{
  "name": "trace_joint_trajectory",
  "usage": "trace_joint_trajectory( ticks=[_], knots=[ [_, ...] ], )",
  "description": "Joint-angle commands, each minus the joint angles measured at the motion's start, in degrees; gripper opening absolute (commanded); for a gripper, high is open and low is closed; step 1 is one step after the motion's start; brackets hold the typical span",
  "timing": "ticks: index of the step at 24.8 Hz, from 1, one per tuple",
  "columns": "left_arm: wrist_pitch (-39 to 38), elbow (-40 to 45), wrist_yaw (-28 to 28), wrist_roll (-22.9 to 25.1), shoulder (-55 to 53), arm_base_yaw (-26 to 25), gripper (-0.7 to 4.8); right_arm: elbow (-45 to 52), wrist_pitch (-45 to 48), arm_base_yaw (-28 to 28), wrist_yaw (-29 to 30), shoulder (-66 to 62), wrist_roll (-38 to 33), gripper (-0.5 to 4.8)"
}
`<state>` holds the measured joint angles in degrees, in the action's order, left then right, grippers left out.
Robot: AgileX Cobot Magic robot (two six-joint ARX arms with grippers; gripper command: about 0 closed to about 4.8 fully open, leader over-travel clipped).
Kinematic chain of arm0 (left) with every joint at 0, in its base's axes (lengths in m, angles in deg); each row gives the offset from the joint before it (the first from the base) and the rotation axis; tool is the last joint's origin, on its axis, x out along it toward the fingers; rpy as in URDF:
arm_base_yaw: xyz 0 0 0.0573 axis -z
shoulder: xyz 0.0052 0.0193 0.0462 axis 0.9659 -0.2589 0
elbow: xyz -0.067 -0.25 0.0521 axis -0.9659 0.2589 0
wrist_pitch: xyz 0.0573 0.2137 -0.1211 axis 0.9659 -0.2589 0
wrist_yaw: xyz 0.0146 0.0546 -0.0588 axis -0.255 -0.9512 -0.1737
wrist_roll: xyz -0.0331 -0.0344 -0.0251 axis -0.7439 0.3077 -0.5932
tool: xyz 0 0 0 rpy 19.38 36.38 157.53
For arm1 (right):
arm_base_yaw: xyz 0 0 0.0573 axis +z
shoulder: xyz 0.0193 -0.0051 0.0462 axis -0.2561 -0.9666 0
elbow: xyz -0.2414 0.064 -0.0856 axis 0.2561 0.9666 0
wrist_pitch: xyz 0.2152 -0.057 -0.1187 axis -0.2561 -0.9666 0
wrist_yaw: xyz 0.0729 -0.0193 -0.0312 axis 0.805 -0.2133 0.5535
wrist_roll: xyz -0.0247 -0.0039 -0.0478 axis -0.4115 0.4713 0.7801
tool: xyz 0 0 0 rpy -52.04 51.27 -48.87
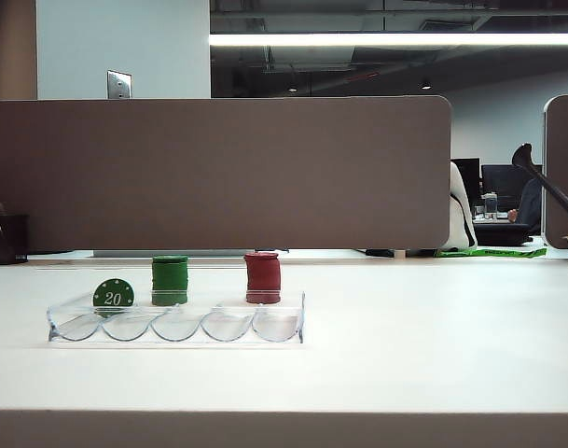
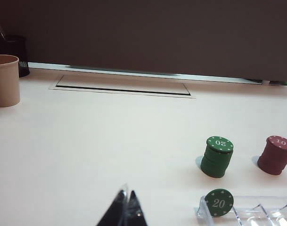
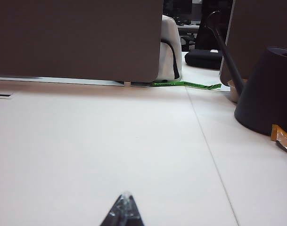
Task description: Pick up the chip in the box and place it on the pile of chips with the same color.
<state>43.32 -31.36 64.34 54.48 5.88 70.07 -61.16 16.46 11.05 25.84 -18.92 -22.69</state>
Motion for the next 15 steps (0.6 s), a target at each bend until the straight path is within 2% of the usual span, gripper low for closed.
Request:
trace_joint_trajectory(
  ticks=[1,4,6,8,10,15],
  knots=[
    [1.01,-0.37,0.24,0.22,-0.04,0.00,-0.05,-0.11,1.81,0.07,-0.31,0.04,0.17,-0.01],
    [1.09,-2.12,0.22,0.52,-0.07,0.00,-0.05,-2.40,1.27,0.07,-0.33,0.02,0.20,-0.01],
    [0.50,-5.20,0.22,3.37,-0.11,0.00,-0.05,-5.57,-0.92,0.07,-0.33,-0.11,0.46,-0.01],
    [-2.47,-8.59,0.24,5.90,-0.22,0.00,-0.05,-9.33,-4.59,0.07,-0.33,-0.17,2.75,-0.01],
    [-6.69,-11.87,0.66,6.49,-1.60,0.02,-0.05,-13.07,-8.66,0.07,-0.28,-0.74,3.15,-0.01],
    [-9.18,-19.67,7.76,8.04,-13.49,0.02,-0.05,-21.64,-13.88,0.15,3.56,-8.74,3.17,-0.01]
  ],
)
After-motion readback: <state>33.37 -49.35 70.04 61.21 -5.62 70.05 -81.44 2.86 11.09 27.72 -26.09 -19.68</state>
